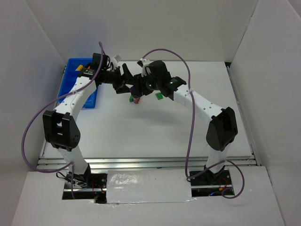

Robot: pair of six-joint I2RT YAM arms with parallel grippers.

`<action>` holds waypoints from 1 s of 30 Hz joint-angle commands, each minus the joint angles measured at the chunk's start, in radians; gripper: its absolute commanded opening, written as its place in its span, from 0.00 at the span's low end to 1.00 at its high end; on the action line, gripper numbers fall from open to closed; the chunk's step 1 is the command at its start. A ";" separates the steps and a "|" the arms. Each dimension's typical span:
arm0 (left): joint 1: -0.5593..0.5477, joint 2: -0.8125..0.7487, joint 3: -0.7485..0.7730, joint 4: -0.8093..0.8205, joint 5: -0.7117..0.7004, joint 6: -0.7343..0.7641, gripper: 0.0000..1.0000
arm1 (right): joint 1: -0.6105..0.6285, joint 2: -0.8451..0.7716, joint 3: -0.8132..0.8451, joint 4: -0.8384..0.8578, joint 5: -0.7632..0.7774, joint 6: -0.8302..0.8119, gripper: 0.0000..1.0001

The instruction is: Sort the legos into containers by color

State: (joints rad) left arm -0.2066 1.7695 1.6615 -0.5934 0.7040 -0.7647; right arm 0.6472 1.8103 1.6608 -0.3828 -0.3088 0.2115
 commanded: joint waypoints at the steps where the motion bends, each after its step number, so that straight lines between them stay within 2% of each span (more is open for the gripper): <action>1: -0.004 -0.015 -0.011 0.014 0.031 0.008 0.80 | 0.011 -0.057 -0.013 0.108 0.071 0.005 0.00; 5: -0.011 -0.005 -0.013 0.024 0.043 0.008 0.73 | 0.008 -0.036 0.025 0.101 0.082 0.008 0.00; 11: -0.017 0.001 0.000 0.000 0.026 0.031 0.44 | 0.009 -0.017 0.053 0.101 0.109 0.008 0.00; 15: -0.025 0.018 -0.003 0.015 0.052 0.027 0.30 | 0.011 -0.006 0.077 0.110 0.077 0.017 0.00; 16: -0.027 0.021 0.001 0.017 0.057 0.027 0.19 | 0.014 -0.008 0.079 0.117 0.079 0.017 0.00; 18: -0.028 0.031 0.015 0.018 0.066 0.030 0.11 | 0.014 -0.011 0.079 0.122 0.077 0.016 0.05; 19: -0.028 0.033 0.020 0.018 0.066 0.028 0.00 | 0.014 -0.015 0.077 0.125 0.079 0.012 0.08; 20: -0.028 0.033 0.024 0.014 0.061 0.028 0.00 | 0.014 -0.019 0.073 0.128 0.074 0.011 0.15; 21: -0.028 0.033 0.035 0.014 0.057 0.030 0.00 | 0.014 -0.020 0.068 0.130 0.063 0.006 0.47; 23: -0.028 0.031 0.044 0.015 0.048 0.034 0.00 | 0.012 -0.034 0.041 0.151 0.028 0.003 0.59; 24: -0.028 0.028 0.055 0.014 0.039 0.034 0.00 | 0.012 -0.038 0.028 0.160 0.013 0.003 0.89; 25: -0.028 0.028 0.061 0.001 0.019 0.044 0.00 | 0.014 -0.048 0.019 0.169 0.004 0.008 0.99; 30: -0.027 0.031 0.122 -0.072 -0.079 0.090 0.00 | 0.005 -0.060 -0.007 0.162 -0.053 0.003 1.00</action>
State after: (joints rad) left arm -0.2283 1.7958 1.7233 -0.6201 0.6731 -0.7132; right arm 0.6521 1.8076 1.6676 -0.2844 -0.3088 0.2188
